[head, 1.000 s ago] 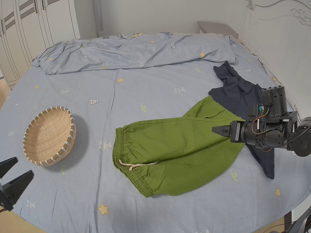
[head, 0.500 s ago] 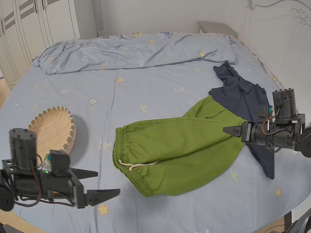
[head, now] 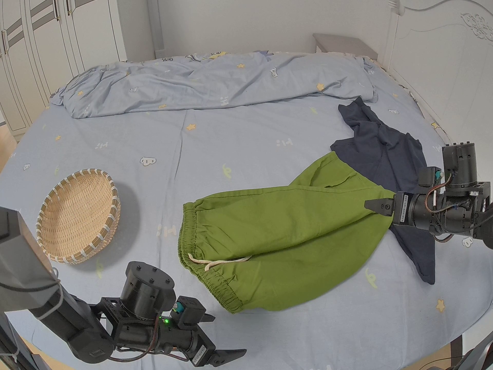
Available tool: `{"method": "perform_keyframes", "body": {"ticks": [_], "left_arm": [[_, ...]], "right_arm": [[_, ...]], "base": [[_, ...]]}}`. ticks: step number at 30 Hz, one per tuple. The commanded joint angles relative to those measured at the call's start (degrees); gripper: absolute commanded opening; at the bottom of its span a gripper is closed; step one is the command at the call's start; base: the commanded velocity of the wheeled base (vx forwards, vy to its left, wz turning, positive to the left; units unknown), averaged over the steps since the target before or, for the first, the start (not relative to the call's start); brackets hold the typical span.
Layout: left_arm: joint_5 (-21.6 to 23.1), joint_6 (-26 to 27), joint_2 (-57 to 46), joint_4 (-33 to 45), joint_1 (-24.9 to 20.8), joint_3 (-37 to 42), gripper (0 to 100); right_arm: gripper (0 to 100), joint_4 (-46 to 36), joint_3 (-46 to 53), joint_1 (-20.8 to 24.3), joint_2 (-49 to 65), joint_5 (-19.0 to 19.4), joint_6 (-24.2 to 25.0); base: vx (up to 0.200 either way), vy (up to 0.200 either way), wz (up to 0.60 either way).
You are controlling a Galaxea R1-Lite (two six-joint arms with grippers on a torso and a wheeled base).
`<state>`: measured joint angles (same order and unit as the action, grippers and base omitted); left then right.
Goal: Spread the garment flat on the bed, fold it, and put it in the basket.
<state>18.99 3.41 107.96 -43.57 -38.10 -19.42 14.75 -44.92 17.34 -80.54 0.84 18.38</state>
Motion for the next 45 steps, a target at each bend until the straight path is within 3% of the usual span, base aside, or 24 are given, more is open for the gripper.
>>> {"method": "perform_keyframes", "body": {"ticks": [1, 5, 14, 31, 32, 45], "left_arm": [[-0.8, 0.1, 4.6, -0.1, -0.3, -1.6, 100], [-4.2, 0.0, 6.6, -0.4, 0.0, -4.8, 100], [-6.4, 0.1, 8.1, -4.4, -0.7, -8.5, 100], [-7.1, 0.1, 10.0, -4.5, -1.7, -9.7, 100], [-7.1, 0.1, 10.0, -4.5, -1.7, -9.7, 0], [-7.1, -0.1, 9.7, -4.6, -1.2, -9.1, 0]], "right_arm": [[100, 0.0, 0.1, -0.4, 0.1, 0.0, 0.1], [100, 0.0, 0.1, -0.4, 0.1, 0.0, 0.1], [100, 0.0, 0.1, -0.4, 0.1, 0.0, 0.2], [100, 0.0, 0.1, -0.5, -0.1, 0.0, 0.2], [100, 0.0, 0.1, -0.5, -0.1, 0.0, 0.2], [100, 0.0, 0.1, -0.5, 0.0, 0.0, 0.2]], "base": [[0.0, 0.0, 0.0], [0.0, 0.0, 0.0], [0.0, 0.0, 0.0], [0.0, 0.0, 0.0], [0.0, 0.0, 0.0], [0.0, 0.0, 0.0]]}}
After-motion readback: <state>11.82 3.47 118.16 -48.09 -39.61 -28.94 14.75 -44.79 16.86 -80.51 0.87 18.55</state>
